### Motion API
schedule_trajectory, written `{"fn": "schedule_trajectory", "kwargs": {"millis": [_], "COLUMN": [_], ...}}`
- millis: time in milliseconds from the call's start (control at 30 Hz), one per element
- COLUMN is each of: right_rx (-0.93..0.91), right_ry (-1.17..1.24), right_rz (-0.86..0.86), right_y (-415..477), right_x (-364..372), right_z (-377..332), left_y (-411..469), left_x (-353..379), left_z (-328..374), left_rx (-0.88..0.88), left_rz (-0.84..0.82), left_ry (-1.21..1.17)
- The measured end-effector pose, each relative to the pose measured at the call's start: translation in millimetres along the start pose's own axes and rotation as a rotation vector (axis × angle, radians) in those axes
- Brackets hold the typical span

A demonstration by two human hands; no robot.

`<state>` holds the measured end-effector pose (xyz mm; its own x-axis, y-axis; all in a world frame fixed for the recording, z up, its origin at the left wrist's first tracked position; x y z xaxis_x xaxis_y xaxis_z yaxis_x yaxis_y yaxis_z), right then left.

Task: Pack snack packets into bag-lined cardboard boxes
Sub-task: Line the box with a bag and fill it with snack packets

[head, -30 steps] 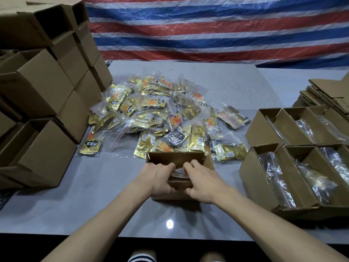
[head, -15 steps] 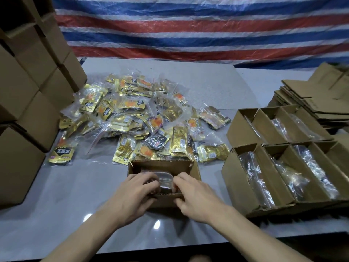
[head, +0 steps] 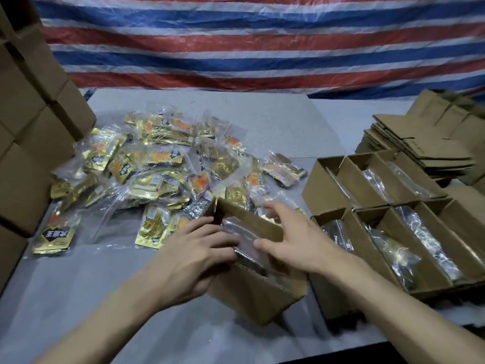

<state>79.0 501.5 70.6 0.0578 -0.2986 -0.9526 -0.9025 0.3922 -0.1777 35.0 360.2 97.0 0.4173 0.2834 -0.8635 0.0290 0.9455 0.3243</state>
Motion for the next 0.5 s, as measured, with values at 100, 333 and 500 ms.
{"fn": "schedule_trajectory", "kwargs": {"millis": [100, 333, 500], "right_rx": [0.037, 0.216, 0.302], "right_ry": [-0.013, -0.107, 0.052], "right_rz": [-0.070, 0.154, 0.236], "right_y": [17, 41, 59], "right_x": [-23, -106, -138], "right_z": [22, 87, 119], "left_y": [33, 32, 71], "left_x": [-15, -17, 77], "left_z": [-5, -95, -115], "left_rx": [0.069, -0.470, -0.609], "left_rz": [0.052, 0.908, 0.523], "left_ry": [-0.020, -0.519, -0.317]}}
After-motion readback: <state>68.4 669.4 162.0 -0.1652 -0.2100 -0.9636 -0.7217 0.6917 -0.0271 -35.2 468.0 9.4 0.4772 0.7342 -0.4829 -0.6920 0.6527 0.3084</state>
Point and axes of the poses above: each hand's wrist, its own y-axis towards the middle knuckle, its own x-axis out of the palm, z = x × y, the point moved 10 cm from there along y, towards the middle knuckle, and after that the axes turned 15 degrees about -y, right-handed, at the moved point
